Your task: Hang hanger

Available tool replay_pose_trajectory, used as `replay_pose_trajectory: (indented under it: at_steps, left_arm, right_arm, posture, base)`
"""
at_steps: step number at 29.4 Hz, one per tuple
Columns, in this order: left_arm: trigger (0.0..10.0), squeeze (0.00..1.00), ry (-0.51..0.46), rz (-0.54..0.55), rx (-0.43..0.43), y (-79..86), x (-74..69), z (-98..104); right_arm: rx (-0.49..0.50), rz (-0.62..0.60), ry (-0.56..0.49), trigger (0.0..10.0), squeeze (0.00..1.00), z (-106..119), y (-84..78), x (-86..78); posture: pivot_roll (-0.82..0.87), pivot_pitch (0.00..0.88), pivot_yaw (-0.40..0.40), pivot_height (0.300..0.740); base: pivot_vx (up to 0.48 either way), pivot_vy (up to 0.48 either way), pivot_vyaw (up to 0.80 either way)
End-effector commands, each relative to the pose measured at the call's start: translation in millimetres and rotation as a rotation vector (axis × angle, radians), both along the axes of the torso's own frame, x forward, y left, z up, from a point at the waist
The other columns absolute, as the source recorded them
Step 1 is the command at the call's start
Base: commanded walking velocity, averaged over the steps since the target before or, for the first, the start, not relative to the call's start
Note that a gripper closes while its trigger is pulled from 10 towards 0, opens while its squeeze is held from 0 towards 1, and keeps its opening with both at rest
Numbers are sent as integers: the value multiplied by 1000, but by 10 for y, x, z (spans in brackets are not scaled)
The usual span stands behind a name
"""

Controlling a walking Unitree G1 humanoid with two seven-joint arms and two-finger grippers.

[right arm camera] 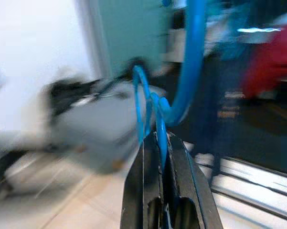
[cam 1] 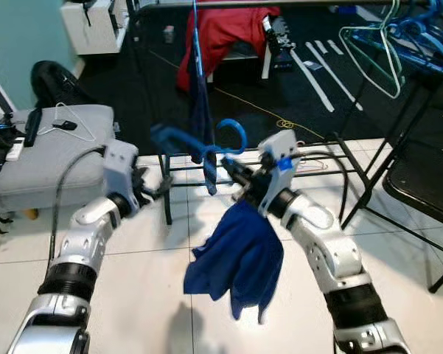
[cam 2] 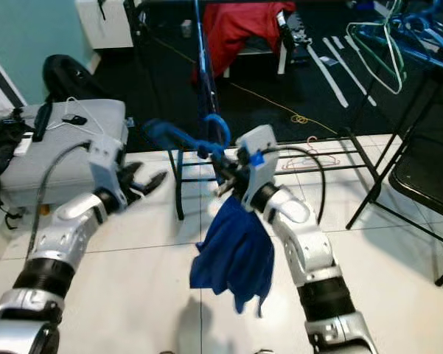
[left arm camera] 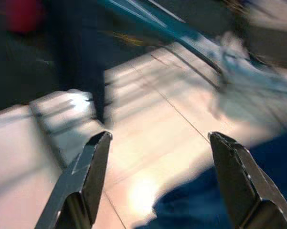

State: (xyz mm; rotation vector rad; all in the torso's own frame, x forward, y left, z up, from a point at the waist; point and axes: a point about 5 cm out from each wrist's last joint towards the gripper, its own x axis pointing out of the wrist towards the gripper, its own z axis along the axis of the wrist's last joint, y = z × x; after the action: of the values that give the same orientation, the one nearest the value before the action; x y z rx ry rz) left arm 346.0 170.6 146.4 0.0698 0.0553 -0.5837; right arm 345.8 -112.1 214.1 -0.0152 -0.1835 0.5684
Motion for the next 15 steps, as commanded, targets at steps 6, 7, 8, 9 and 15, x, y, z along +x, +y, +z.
replay_pose_trajectory:
  at_steps: [6, 7, 8, 9, 15]
  left_arm:
    - [10000, 0, 39, -114, 23, -70, -165, -43]
    - [10000, 0, 39, -114, 23, -70, -165, -43]
    - [10000, 0, 37, -124, 20, -93, -186, -33]
    - [10000, 0, 37, -124, 20, -93, -186, -33]
    - [10000, 51, 14, -87, 7, -267, -133, 55]
  right_arm:
    - [45, -157, -28, 10000, 0, 57, -141, 167]
    - [45, -157, -28, 10000, 0, 57, -141, 167]
    - [52, -183, -29, 10000, 0, 66, -168, 191]
    - [52, -183, -29, 10000, 0, 66, -168, 191]
    - [67, -255, -35, 10000, 0, 111, -216, 265]
  posture:
    - [-3, 170, 49, 740]
    - [-3, 170, 49, 740]
    - [-1, 172, 48, 740]
    - [-1, 172, 48, 740]
    - [-3, 185, 40, 740]
  base:
    - [0, 0, 0]
    - [0, 0, 0]
    - [0, 0, 0]
    - [0, 0, 0]
    - [0, 0, 0]
